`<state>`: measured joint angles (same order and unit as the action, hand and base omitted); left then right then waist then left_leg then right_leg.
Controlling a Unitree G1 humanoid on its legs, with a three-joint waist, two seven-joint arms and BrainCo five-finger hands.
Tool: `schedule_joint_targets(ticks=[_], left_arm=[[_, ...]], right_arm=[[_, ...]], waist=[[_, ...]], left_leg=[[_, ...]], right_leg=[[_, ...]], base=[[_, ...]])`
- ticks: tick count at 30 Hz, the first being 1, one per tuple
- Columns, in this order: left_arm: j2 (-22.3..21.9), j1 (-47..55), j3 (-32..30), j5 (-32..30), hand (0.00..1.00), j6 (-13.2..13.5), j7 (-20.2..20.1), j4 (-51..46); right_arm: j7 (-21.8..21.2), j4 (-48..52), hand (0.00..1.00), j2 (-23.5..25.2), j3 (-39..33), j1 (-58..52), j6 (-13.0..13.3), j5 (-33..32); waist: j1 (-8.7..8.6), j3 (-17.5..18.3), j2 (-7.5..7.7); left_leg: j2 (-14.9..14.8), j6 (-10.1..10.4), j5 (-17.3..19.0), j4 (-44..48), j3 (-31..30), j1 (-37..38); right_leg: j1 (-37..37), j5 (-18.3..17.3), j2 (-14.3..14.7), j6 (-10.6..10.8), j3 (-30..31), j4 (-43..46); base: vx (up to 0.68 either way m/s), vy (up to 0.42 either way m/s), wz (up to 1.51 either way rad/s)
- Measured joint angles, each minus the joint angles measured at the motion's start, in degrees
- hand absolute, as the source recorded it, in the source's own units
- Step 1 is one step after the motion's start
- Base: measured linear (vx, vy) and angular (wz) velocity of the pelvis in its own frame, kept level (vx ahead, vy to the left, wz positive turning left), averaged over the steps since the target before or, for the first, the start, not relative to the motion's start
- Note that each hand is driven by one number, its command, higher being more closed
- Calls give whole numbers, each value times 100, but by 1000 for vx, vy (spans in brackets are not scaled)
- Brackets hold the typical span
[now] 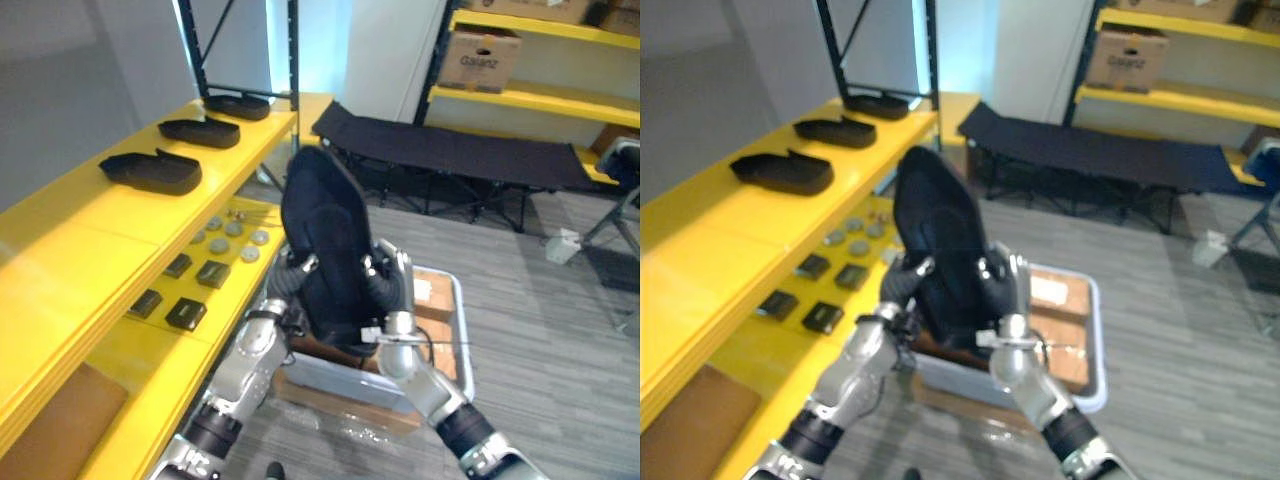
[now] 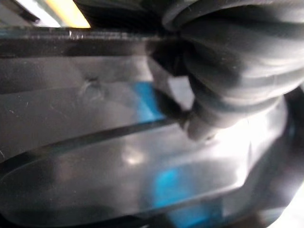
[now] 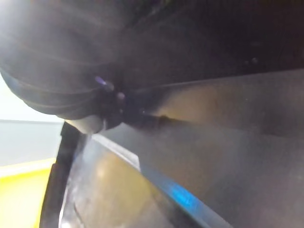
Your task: Walk over and take plastic housings, then place them on the shelf
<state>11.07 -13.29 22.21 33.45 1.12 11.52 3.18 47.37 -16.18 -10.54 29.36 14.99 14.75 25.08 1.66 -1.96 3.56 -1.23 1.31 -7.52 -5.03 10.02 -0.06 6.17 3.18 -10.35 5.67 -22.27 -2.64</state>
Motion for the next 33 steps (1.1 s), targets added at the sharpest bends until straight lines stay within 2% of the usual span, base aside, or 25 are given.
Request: schedule_joint_targets(ticks=[1, 2, 6, 8, 11, 15, 21, 25, 27, 29, 30, 31, 33], left_arm=[[26, -13, -1, 89, 100, -1, -85, 41], [57, -21, -1, 198, 100, -5, -129, 56], [220, -22, 0, 566, 100, 52, -326, 99], [232, -21, 5, 873, 100, 165, -387, 141], [235, -21, 6, 1070, 100, 269, -430, 155], [235, -20, 26, 1078, 100, 401, -436, 159], [234, 2, 14, 1040, 100, 439, -425, 159], [35, 110, -84, 57, 100, 555, 42, 42], [-164, 287, -141, -942, 100, 641, 625, -201], [-345, 454, -268, -1652, 100, 657, 1038, -346], [-520, 568, -395, -2283, 100, 658, 1376, -403], [-548, 586, -413, -2389, 100, 658, 1464, -416], [-722, 694, -655, -3050, 100, 657, 2005, -495]], right_arm=[[0, 0, 100, -12, 11, 0, 1, 0], [-1, 0, 0, -20, 25, 0, 4, 2], [-38, 23, 0, -26, 134, 0, 168, 5], [-115, 76, 0, -44, 141, 0, 306, 9], [-285, 219, 0, -98, 143, 0, 353, -86], [-306, 224, 0, -124, 178, 0, 469, -180], [-309, 232, 0, -120, 216, 0, 480, -180], [-381, 206, 0, -70, 218, -4, 410, -180], [-430, 173, 0, 33, 209, -26, 338, -187], [-486, 125, 0, 130, 167, -36, 258, -186], [-484, 94, 0, 208, 152, -92, 231, -189], [-481, 95, 0, 225, 146, -110, 231, -192], [-471, 94, 0, 317, 92, -267, 223, -307]], waist=[[-3, 0, -1], [-7, 0, -1], [-44, 0, -3], [-51, -2, -8], [-61, -3, -26], [-77, 9, -93], [-76, 45, -160], [-75, 44, -163], [-67, 39, -171], [-63, 12, -211], [-54, 4, -254], [-53, 6, -264], [-53, -15, -317]], left_leg=[[0, 0, 0, 1, 2, 0], [-1, 0, 0, 3, 3, 0], [-2, 1, 2, 9, 11, 0], [0, 1, 4, 22, 17, 0], [0, 1, 5, 23, 23, 0], [-3, 1, 7, 22, 34, 0], [-6, 1, 6, 22, 44, 9], [-7, 1, 6, -2, 46, 23], [-7, 1, 6, -3, 44, 28], [2, 1, 6, -6, 46, 77], [7, 1, 6, -9, 64, 119], [8, 1, 6, -8, 64, 119], [9, 1, 6, -9, 57, 119]], right_leg=[[-1, 0, 0, 0, 1, 0], [-1, 0, 0, 0, 2, 0], [-4, 0, 0, 0, 6, 0], [-5, 0, -3, 1, 9, 1], [-7, 1, -4, 1, 12, 1], [-11, 0, -4, 1, 21, 1], [-8, 1, -3, 1, 28, 1], [3, 0, -4, 0, 29, 3], [9, -2, -4, -2, 28, 6], [4, -35, 16, -37, 22, 78], [8, -73, -1, -45, 20, 131], [6, -77, -2, -48, 20, 137], [-10, -97, -4, -44, 15, 183]], base=[[0, 0, 0], [0, 0, 0], [0, 0, 0], [0, 0, 0], [0, 0, 0], [0, 0, 0], [0, 0, 0], [0, 0, 0], [0, 0, 0], [-1, 3, -2], [-1, 11, -3], [0, 0, 0], [0, 0, 0]])
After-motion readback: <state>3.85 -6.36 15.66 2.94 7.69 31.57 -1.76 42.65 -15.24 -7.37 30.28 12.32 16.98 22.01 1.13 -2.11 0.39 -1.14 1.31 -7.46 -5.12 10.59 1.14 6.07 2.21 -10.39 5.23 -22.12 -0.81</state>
